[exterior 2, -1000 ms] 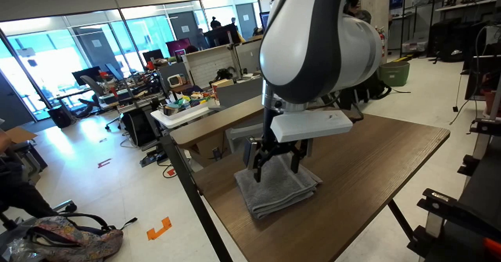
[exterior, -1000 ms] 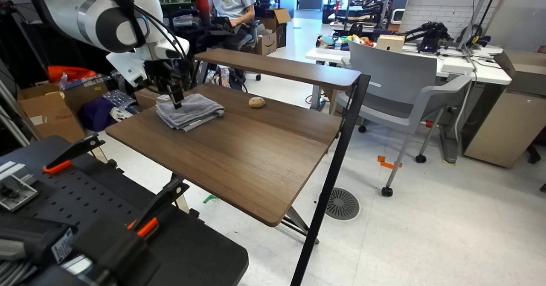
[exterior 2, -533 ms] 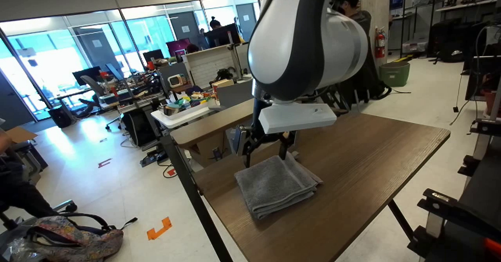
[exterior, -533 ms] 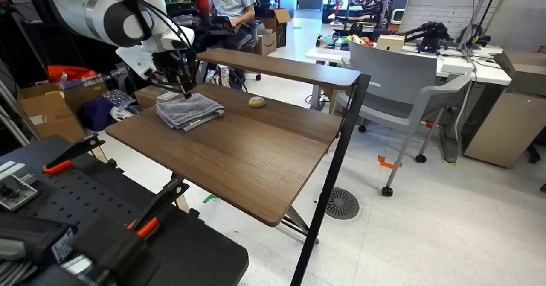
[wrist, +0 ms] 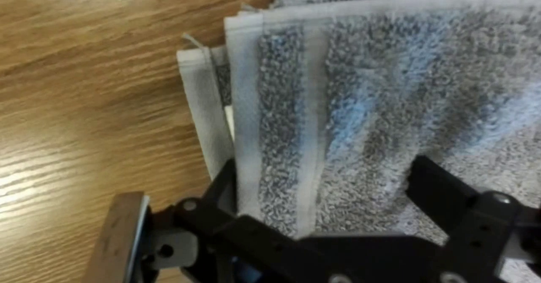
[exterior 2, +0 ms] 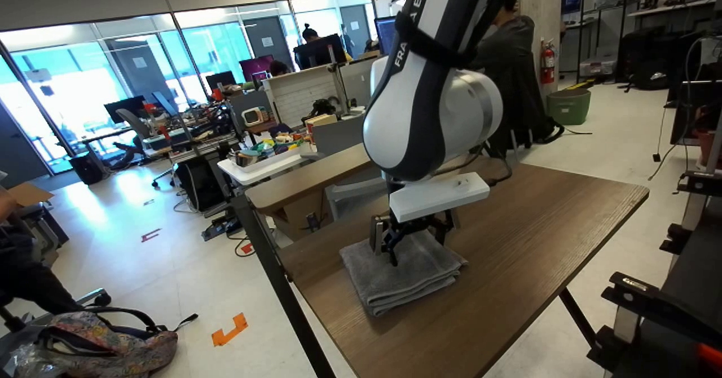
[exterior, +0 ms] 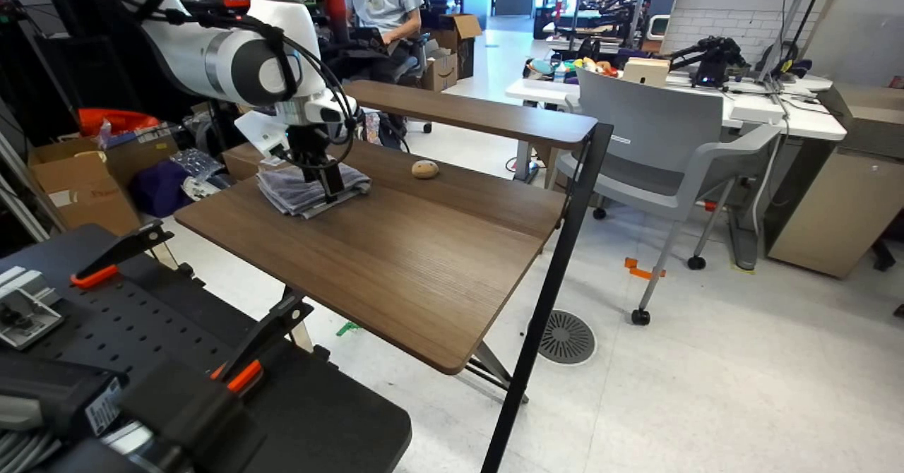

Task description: Move the brown plushy to the left and then wipe the table with the towel

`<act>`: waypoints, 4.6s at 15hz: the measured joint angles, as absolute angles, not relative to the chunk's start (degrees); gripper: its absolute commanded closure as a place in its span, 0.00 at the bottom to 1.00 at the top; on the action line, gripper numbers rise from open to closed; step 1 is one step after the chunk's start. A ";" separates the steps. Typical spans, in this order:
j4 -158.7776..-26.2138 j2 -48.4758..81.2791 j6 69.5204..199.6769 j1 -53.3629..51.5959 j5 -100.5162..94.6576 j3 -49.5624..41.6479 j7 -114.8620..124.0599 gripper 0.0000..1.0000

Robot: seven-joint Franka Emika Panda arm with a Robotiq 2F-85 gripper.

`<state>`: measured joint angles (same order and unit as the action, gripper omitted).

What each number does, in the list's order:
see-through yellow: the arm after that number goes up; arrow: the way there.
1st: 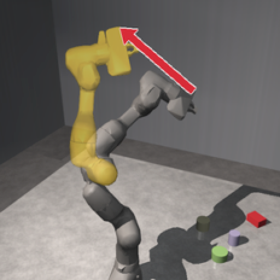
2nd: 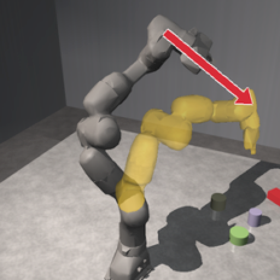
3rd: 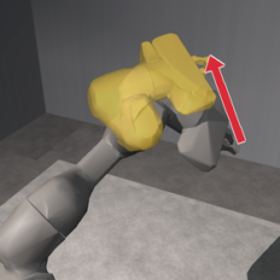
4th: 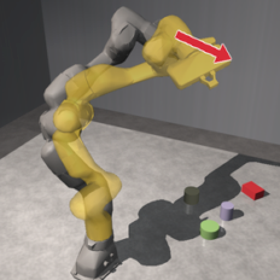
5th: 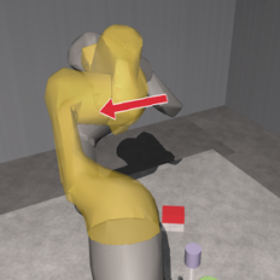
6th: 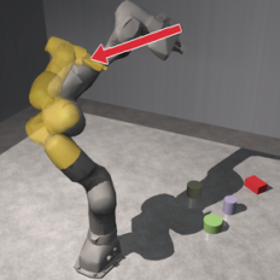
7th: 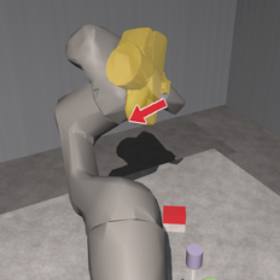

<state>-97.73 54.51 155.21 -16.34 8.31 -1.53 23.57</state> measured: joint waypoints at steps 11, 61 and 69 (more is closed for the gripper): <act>-87.56 58.88 160.18 -12.88 9.33 -6.02 31.11 0.00; -62.90 74.95 154.50 -12.81 13.35 -2.18 49.30 0.00; -76.12 67.30 153.72 -14.60 9.42 0.48 37.05 0.00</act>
